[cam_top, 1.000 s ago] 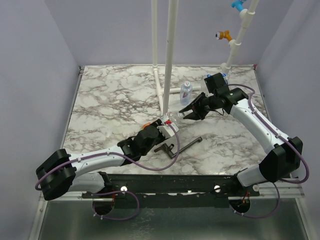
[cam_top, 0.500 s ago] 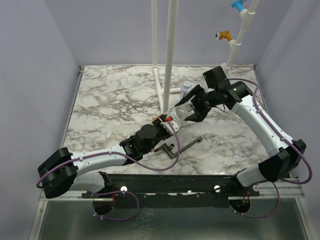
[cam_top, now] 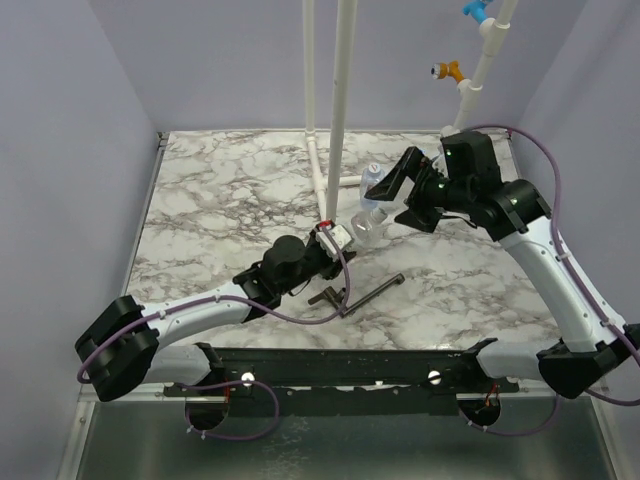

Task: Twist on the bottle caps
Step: Screw the bottle cap onto the plastic bottle.

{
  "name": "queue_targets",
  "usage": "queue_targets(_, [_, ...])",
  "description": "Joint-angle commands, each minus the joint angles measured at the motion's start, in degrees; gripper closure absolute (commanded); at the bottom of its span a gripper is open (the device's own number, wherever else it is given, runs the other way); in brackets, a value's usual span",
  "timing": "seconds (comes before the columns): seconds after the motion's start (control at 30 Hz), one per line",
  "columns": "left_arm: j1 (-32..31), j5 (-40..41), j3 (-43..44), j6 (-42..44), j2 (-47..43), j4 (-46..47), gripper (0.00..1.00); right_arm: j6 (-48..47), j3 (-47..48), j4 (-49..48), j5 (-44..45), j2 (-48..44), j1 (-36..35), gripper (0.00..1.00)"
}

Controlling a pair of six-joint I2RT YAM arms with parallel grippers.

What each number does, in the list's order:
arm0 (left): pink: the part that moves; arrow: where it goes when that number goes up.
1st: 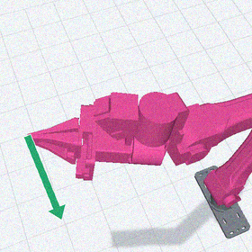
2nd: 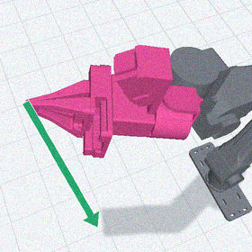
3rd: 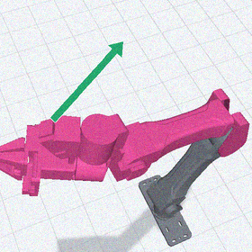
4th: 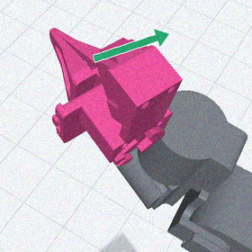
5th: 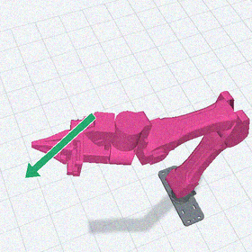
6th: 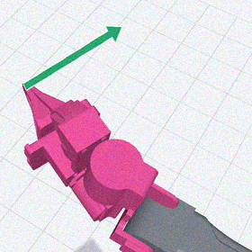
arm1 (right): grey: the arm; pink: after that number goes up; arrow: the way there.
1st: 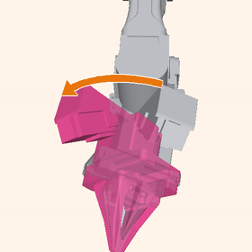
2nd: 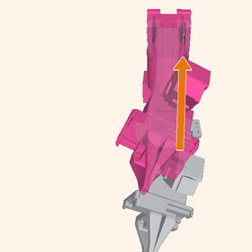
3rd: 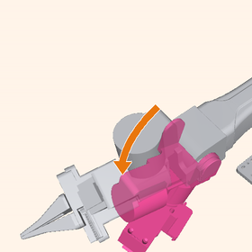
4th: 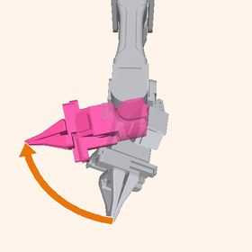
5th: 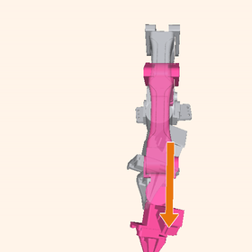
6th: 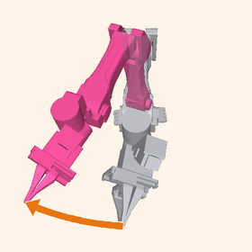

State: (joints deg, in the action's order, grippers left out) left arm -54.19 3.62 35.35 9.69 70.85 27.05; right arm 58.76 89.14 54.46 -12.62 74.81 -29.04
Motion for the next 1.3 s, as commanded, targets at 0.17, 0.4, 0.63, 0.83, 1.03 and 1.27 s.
queue_targets(0.17, [7.8,-26.3,3.4,-8.1,-1.1,-5.3,1.00,-34.1,-8.0,-14.3,-2.3,-6.8,0.0,0.00])
queue_targets(0.4, [13.0,-41.5,4.3,-11.3,-2.9,-9.4,1.00,-45.7,-16.0,-20.5,-11.9,-11.6,0.0,0.06])
queue_targets(0.63, [14.7,-46.3,4.9,-11.9,-3.6,-10.5,1.00,-47.5,-17.0,-21.2,-18.1,-11.2,0.0,0.20])
queue_targets(0.83, [15.5,-47.7,4.7,-12.3,-4.2,-10.8,1.00,-48.3,-15.7,-20.2,-19.0,-9.8,0.0,0.30])
queue_targets(1.03, [15.9,-47.7,4.6,-12.3,-4.4,-11.0,1.00,-47.6,-14.7,-20.3,-20.3,-9.5,-0.1,0.40])
queue_targets(1.27, [15.9,-47.2,4.6,-12.1,-4.2,-11.0,1.00,-45.9,-15.2,-20.8,-21.7,-9.3,-0.1,0.56])
